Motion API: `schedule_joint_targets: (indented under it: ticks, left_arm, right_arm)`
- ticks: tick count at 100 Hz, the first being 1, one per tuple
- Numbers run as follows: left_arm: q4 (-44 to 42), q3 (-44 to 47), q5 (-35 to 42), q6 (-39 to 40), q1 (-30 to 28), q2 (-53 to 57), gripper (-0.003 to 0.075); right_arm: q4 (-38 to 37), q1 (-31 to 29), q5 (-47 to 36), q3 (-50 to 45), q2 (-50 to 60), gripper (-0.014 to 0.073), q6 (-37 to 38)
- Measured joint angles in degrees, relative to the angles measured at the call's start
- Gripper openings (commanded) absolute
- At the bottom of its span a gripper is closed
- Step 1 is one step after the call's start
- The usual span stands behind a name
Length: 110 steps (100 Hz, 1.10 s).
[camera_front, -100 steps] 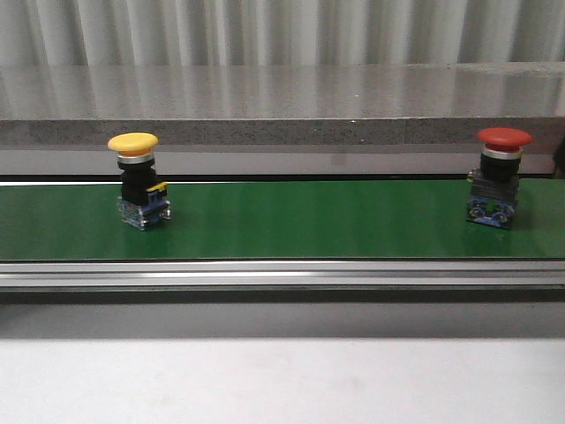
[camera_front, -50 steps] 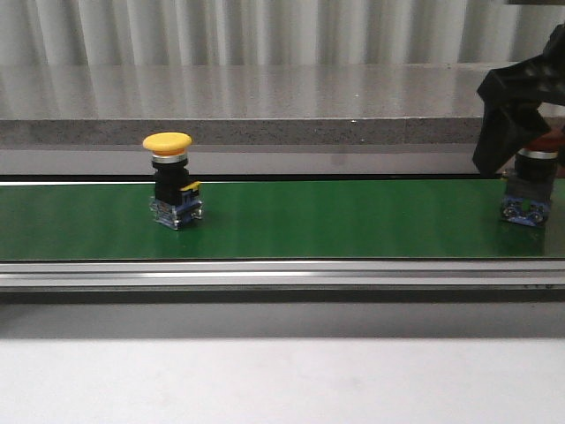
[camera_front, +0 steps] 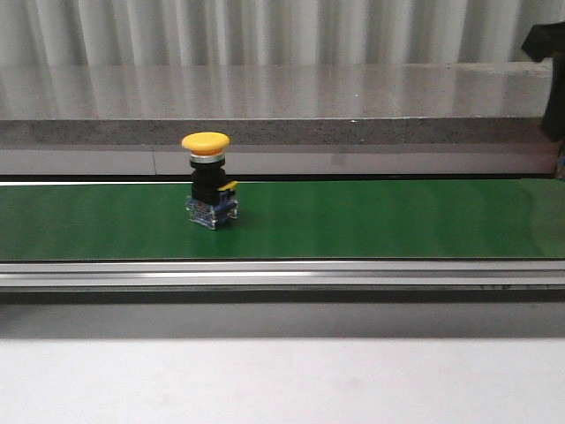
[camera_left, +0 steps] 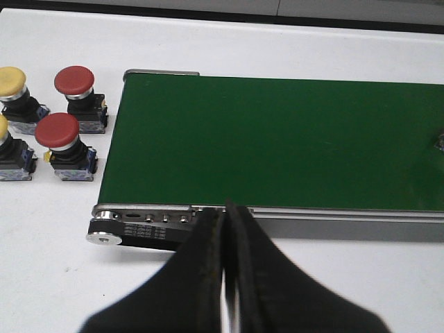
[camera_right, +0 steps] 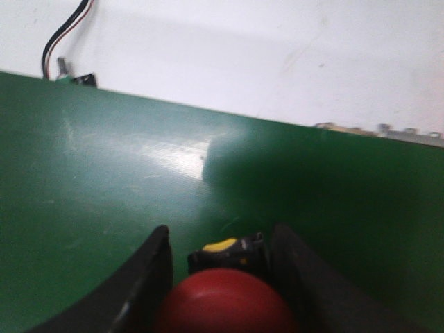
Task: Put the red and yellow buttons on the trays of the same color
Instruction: 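Grasp the red button at the belt's end with the right gripper, then lower the red button into the red tray and open the right gripper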
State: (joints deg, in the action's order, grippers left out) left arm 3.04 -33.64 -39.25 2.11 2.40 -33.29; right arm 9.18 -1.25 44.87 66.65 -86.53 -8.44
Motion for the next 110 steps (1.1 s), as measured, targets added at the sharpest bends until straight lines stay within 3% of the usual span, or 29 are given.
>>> schedule_joint_targets:
  ticks: [29, 48, 85, 110]
  left_arm:
    - [0.0, 0.0, 0.0, 0.0, 0.0, 0.0, -0.0020]
    - [0.0, 0.0, 0.0, 0.0, 0.0, 0.0, -0.0020]
    - [0.0, 0.0, 0.0, 0.0, 0.0, 0.0, -0.0020]
    - [0.0, 0.0, 0.0, 0.0, 0.0, 0.0, -0.0020]
  right_arm:
    - [0.1, -13.6, 2.2, 9.9, -1.0, 0.0143, 0.1]
    - [1.6, -19.3, 1.4, 16.6, -6.1, 0.0143, 0.1]
    - [3.4, -20.3, -0.7, 31.0, -25.1, 0.0143, 0.1]
    - [3.4, -20.3, -0.8, 35.8, -34.8, 0.0143, 0.2]
